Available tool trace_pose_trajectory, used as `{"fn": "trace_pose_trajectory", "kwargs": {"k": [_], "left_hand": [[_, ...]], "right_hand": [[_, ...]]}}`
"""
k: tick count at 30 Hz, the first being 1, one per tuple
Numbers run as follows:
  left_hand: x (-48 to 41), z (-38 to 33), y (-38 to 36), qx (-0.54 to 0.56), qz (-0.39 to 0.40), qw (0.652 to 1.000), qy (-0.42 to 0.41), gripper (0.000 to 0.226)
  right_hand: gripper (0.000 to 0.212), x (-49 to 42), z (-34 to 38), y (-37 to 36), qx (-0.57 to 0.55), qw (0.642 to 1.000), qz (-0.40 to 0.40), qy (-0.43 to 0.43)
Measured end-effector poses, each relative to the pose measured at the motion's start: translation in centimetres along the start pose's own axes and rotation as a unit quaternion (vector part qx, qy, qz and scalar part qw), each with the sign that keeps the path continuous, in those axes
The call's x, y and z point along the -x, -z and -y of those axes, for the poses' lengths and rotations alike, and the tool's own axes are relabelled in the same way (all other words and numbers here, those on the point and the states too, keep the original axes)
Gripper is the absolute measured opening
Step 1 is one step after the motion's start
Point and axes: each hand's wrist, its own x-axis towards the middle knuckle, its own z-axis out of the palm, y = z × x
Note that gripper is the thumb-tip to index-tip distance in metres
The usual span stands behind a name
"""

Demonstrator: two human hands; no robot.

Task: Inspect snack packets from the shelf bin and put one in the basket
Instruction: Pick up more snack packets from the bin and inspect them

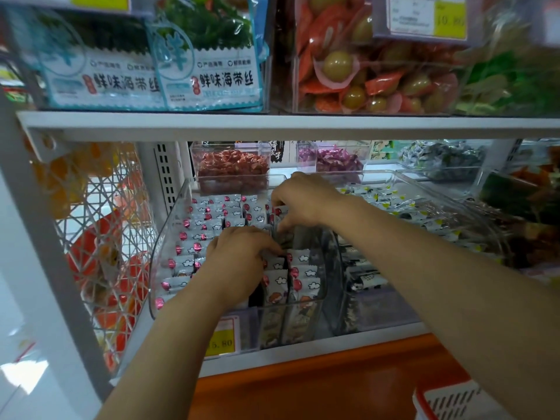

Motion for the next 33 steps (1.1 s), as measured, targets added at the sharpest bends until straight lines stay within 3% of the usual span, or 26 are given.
{"fn": "trace_pose_trajectory", "kwargs": {"k": [6,12,15,20,23,25,27,33], "left_hand": [[0.0,-0.1,0.1,0.019,-0.03,0.999,0.033,0.047],[0.2,-0.2,0.4,0.02,-0.031,0.999,0.034,0.042],[0.2,-0.1,0.5,0.011,-0.03,0.999,0.029,0.041],[0.1,-0.3,-0.4,-0.079,-0.001,0.997,-0.015,0.05],[0.0,-0.6,-0.9,-0.117,0.0,0.993,-0.026,0.056],[-0.1,-0.8,-1.0,-0.128,0.001,0.991,-0.034,0.059],[-0.3,-0.9,-1.1,-0.142,0.009,0.989,-0.036,0.061],[-0.5,-1.5,-1.2,-0.138,0.027,0.99,-0.014,0.062]], "right_hand": [[0.031,-0.8,0.2,-0.1,0.023,1.0,-0.001,0.006],[0.026,0.1,-0.5,0.2,-0.035,0.999,-0.008,-0.011],[0.037,0.4,-0.4,0.3,-0.037,0.999,-0.012,-0.01],[0.014,0.3,0.7,-0.8,0.007,0.999,0.025,0.02],[0.021,0.4,-0.2,-0.5,-0.049,0.999,0.009,0.01],[0.046,0.5,-1.1,-0.3,-0.082,0.997,-0.003,-0.01],[0.057,0.7,-1.6,-0.4,-0.093,0.995,-0.012,-0.02],[0.052,0.8,-1.1,-1.0,-0.086,0.996,-0.015,-0.013]]}}
